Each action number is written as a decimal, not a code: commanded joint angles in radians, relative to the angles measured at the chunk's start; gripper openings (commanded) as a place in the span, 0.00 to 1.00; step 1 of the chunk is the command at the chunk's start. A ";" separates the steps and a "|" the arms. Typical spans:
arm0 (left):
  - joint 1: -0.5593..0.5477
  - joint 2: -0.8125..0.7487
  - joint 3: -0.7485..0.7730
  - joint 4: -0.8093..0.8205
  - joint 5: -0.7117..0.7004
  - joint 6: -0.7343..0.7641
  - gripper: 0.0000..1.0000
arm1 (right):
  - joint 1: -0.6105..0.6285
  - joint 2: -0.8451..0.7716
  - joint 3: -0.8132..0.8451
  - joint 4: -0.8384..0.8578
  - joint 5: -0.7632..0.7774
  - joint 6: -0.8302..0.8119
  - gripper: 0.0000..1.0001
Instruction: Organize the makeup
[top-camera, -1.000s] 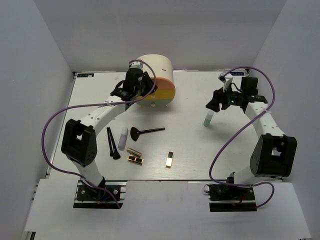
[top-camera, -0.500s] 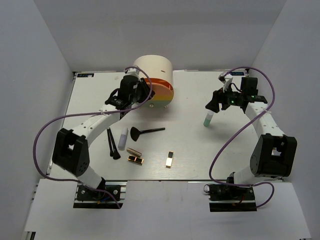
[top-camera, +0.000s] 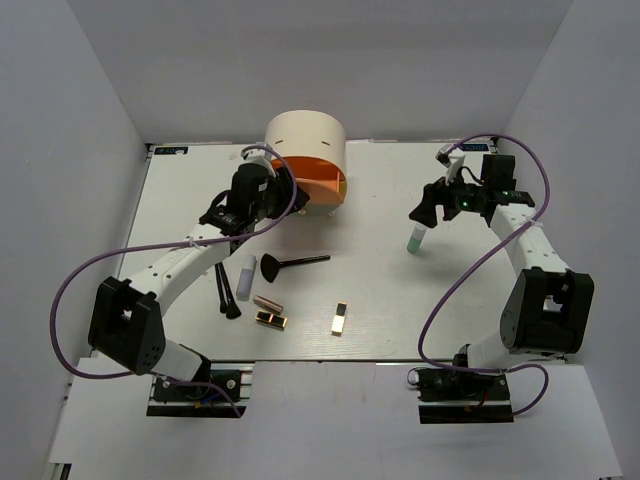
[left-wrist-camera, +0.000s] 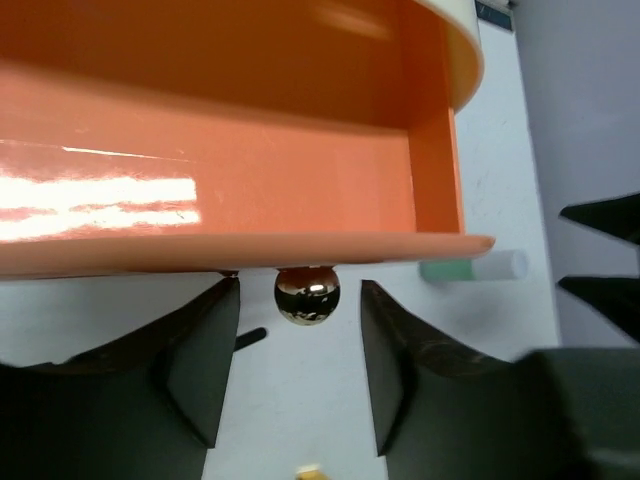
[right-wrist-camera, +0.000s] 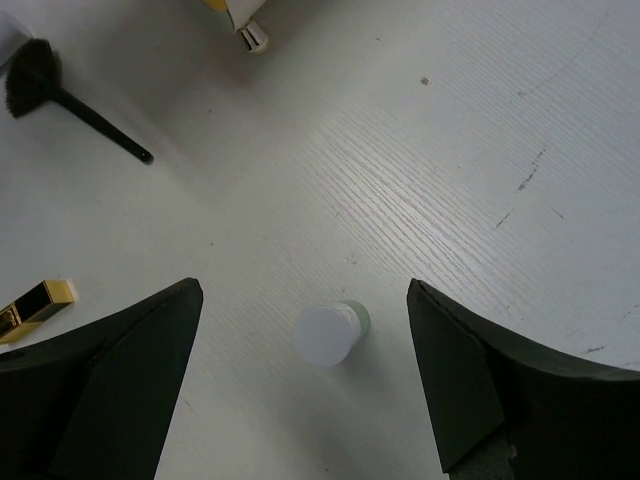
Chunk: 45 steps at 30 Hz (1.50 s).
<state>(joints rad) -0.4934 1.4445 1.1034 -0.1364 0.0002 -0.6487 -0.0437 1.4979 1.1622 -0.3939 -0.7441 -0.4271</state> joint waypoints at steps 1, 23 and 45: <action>0.001 -0.044 0.003 -0.003 -0.011 -0.008 0.64 | 0.002 -0.025 0.042 -0.013 -0.015 -0.036 0.89; 0.001 -0.176 -0.086 -0.006 0.026 0.004 0.79 | 0.004 -0.059 -0.206 0.072 0.098 -0.216 0.88; 0.001 -0.302 -0.160 -0.083 -0.039 -0.020 0.78 | 0.011 0.080 -0.325 0.425 0.043 -0.295 0.69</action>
<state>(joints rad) -0.4931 1.1725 0.9428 -0.2111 -0.0235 -0.6651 -0.0414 1.5566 0.7918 -0.0261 -0.6632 -0.6933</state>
